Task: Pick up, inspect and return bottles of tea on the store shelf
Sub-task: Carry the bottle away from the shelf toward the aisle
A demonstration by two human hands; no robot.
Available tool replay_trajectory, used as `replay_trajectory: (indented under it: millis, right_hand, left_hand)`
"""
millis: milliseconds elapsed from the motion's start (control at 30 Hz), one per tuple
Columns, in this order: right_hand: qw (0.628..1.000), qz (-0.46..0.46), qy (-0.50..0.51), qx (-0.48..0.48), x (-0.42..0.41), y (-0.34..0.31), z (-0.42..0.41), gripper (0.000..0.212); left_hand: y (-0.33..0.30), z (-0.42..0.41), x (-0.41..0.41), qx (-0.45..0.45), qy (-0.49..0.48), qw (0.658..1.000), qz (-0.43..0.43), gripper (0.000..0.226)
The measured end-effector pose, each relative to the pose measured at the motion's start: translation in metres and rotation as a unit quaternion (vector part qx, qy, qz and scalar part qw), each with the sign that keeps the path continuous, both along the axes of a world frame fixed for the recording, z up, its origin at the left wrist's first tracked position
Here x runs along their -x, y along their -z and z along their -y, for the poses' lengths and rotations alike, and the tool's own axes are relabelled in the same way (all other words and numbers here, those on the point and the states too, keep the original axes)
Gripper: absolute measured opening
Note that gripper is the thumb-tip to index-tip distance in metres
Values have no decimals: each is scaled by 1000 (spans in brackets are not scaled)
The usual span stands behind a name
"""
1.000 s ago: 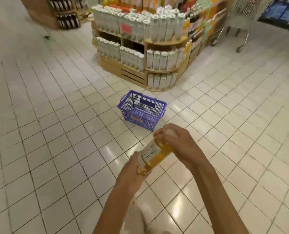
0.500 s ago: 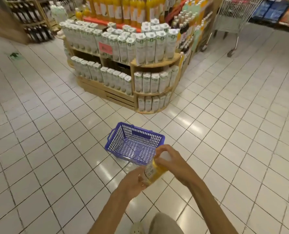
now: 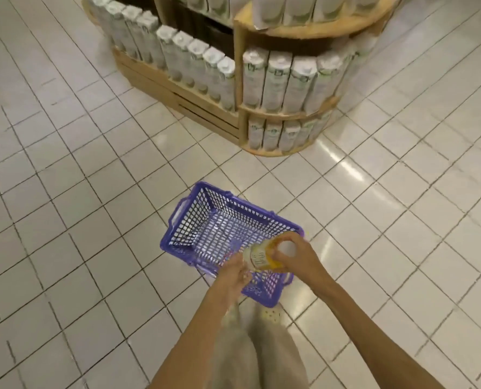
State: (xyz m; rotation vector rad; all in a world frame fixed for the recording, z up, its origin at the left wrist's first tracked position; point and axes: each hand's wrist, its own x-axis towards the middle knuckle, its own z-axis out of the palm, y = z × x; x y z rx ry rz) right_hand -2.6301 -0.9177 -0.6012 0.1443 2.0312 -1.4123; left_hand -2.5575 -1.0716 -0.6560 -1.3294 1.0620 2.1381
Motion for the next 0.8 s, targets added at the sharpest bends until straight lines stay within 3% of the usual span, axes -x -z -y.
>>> replay_trajectory:
  millis: [167,333,433,533,633,700,800]
  right_hand:
    - [996,-59,-62,-30,30,157,29,33]
    - [995,-64,-67,-40,42,307,40,37]
    - [992,-58,-93,-61,45,384,44,39]
    - [989,-36,-109,-95,47,442,39,45]
    - [981,-34,-151,-113,49,473,39,38]
    - [971,-40,-202,-122,49,482,44,34]
    - [955,-30,-257,-148,48,490,51,46]
  left_hand:
    - [169,32,41,14,20,998,52,29]
    - [316,36,60,48,147,985,72,21]
    - [388,34,75,50,165,980,95,28]
    - [433,27,81,14,142,984,106,34]
    - [456,22,78,-25,109,988,110,28]
    - [467,22,79,-15,106,988,111,24]
    - [472,23,83,5,144,984,107,27]
